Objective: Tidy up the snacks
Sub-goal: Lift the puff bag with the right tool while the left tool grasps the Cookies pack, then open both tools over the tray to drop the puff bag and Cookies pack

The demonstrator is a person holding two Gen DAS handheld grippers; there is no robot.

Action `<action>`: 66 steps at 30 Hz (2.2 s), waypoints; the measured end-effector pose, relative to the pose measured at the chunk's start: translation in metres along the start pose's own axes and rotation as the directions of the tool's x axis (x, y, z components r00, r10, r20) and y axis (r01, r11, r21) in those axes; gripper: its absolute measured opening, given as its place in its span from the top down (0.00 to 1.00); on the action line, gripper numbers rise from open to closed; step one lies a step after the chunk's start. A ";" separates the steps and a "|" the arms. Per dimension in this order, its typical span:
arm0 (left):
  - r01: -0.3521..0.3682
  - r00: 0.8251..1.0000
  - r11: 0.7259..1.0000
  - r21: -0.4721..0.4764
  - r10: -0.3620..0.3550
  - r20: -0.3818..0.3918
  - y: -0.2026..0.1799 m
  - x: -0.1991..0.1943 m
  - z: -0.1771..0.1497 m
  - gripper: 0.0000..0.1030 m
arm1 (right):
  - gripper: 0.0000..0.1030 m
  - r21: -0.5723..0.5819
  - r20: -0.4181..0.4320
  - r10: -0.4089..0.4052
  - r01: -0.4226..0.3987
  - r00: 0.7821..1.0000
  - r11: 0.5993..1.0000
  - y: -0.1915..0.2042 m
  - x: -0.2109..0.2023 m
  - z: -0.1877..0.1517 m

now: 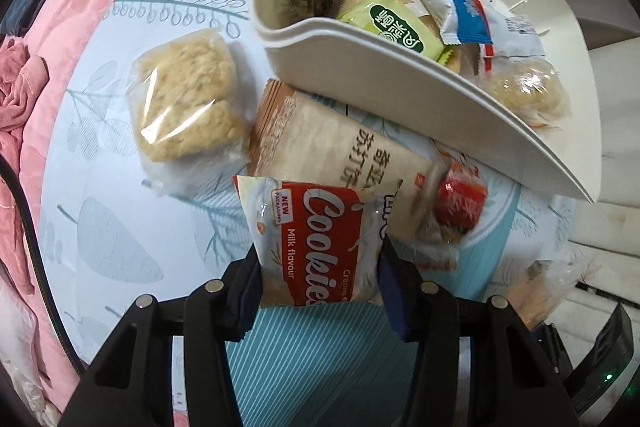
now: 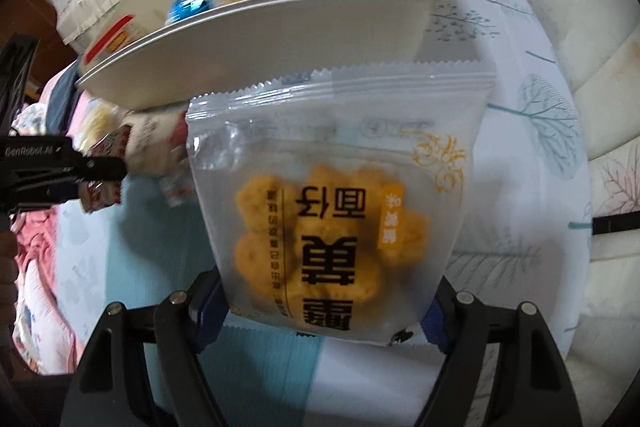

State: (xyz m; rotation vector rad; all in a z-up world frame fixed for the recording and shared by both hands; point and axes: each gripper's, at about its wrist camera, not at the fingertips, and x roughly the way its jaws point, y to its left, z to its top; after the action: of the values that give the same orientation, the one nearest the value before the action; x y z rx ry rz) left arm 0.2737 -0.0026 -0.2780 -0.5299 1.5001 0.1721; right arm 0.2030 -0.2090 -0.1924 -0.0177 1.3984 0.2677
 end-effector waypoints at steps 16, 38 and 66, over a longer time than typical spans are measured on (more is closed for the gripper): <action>0.048 0.995 0.999 0.012 -0.049 0.082 0.044 -0.094 -0.021 0.52 | 0.23 -0.334 0.039 0.160 -0.138 0.986 0.933 0.119 -0.051 0.014; 0.093 0.944 0.991 0.097 -0.119 0.309 -0.005 -0.157 0.053 0.51 | 0.23 -0.205 0.387 0.158 -0.082 0.908 0.975 0.097 -0.067 0.113; 0.057 0.958 0.972 0.227 -0.118 0.263 -0.063 -0.134 0.051 0.20 | 0.11 0.107 0.352 0.086 -0.131 0.932 0.986 0.015 -0.054 0.114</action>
State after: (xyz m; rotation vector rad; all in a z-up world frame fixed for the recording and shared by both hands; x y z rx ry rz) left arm 0.3357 -0.0070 -0.1336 -0.3776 1.2032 0.0093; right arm 0.3027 -0.1845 -0.1179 0.2066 1.0629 0.2577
